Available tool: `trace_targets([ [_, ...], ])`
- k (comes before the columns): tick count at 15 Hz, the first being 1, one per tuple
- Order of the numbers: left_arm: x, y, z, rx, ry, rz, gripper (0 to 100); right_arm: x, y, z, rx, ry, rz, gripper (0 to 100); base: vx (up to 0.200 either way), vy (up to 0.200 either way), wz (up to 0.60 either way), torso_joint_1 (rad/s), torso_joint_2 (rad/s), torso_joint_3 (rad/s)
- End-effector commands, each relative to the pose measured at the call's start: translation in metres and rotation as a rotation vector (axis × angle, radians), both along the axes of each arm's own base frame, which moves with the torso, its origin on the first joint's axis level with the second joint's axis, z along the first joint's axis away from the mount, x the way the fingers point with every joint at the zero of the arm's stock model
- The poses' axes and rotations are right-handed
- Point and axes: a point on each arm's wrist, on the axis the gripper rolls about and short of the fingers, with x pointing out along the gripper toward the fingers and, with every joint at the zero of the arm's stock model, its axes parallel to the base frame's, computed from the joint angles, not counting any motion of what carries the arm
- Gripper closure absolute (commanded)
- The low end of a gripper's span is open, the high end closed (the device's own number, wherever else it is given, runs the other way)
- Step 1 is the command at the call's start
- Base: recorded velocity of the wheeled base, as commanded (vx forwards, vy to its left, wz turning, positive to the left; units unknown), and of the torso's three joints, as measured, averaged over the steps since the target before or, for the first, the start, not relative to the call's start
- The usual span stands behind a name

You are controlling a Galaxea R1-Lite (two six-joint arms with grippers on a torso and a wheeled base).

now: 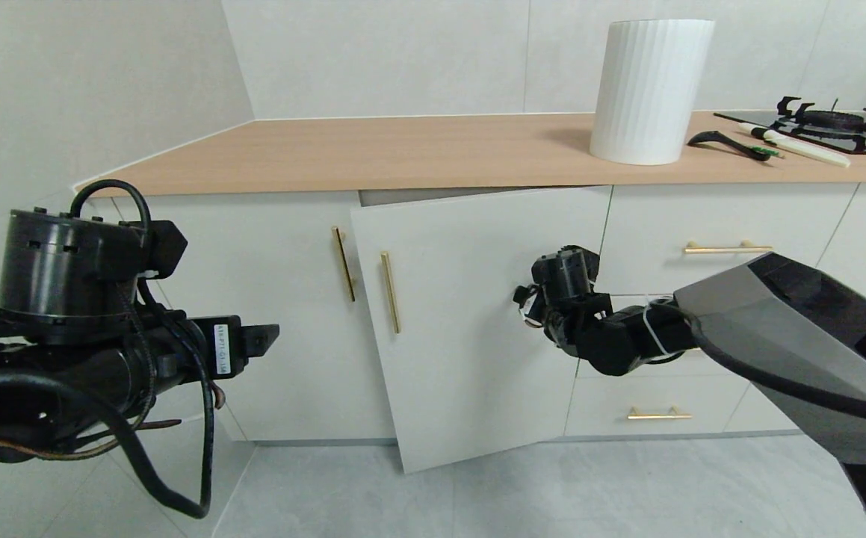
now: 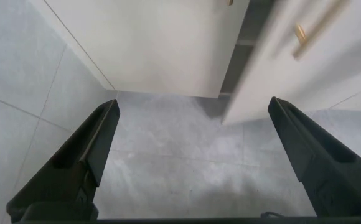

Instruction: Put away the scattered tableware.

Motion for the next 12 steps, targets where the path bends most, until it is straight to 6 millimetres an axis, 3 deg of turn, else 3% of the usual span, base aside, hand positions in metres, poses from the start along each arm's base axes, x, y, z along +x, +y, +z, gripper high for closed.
trace_targets([
  [1,0.0,0.0,0.0,-0.001,-0.001,0.001,0,0.011,-0.006,-0.008,-0.004,-0.003,-0.033,0,0.0,0.0,0.0,0.0,0.0,0.0],
  [12,0.0,0.0,0.001,-0.008,-0.005,0.003,0,0.032,-0.026,0.002,0.018,-0.068,-0.156,0,0.0,0.0,0.0,0.0,0.0,0.0],
])
